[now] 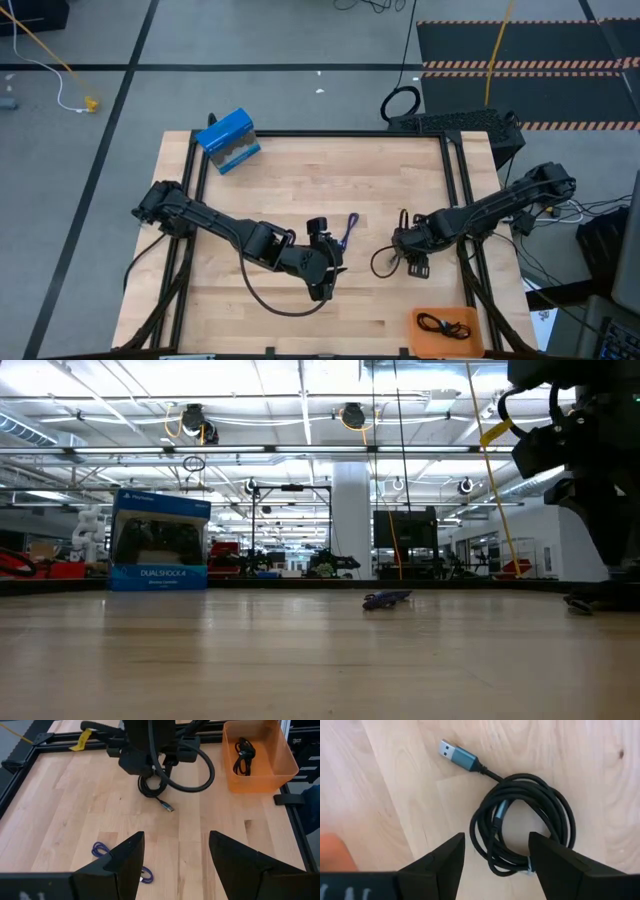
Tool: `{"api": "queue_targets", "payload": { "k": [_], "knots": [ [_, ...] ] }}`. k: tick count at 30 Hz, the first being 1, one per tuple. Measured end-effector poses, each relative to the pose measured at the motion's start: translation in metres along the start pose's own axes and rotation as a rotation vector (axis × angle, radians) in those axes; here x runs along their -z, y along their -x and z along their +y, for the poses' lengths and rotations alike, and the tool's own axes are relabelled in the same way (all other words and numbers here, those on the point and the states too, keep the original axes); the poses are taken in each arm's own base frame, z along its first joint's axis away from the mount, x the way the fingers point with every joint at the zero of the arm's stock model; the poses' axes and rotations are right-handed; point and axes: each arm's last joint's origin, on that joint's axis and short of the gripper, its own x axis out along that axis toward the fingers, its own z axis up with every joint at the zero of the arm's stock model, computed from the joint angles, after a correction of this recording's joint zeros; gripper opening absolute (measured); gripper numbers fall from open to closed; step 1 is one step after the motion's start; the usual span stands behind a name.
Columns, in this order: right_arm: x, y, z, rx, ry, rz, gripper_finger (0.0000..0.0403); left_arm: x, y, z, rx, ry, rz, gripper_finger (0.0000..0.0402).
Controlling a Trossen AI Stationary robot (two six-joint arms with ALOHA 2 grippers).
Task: Pick and place USB-C Cables
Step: Put the black charger cable into the orange bin
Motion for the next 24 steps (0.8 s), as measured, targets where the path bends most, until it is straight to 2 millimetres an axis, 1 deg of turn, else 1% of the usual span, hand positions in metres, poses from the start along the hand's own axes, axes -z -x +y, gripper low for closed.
{"api": "queue_targets", "payload": {
  "k": [4,12,19,24],
  "knots": [
    [0.001,0.001,0.001,-0.026,-0.009,0.008,0.0212,0.0,0.0,0.0,0.0,-0.003,0.0,0.0225],
    [0.008,-0.013,0.006,-0.018,0.027,-0.016,0.0217,0.0,0.0,0.0,0.0,-0.008,0.0,0.0225],
    [0.014,-0.022,0.002,0.021,0.063,-0.019,0.0231,0.0,0.0,0.0,0.0,-0.008,0.0,0.0225],
    [0.021,-0.035,-0.004,0.024,0.073,-0.008,0.0218,0.0,0.0,0.0,0.0,-0.006,0.0,0.0225]
  ]
}}
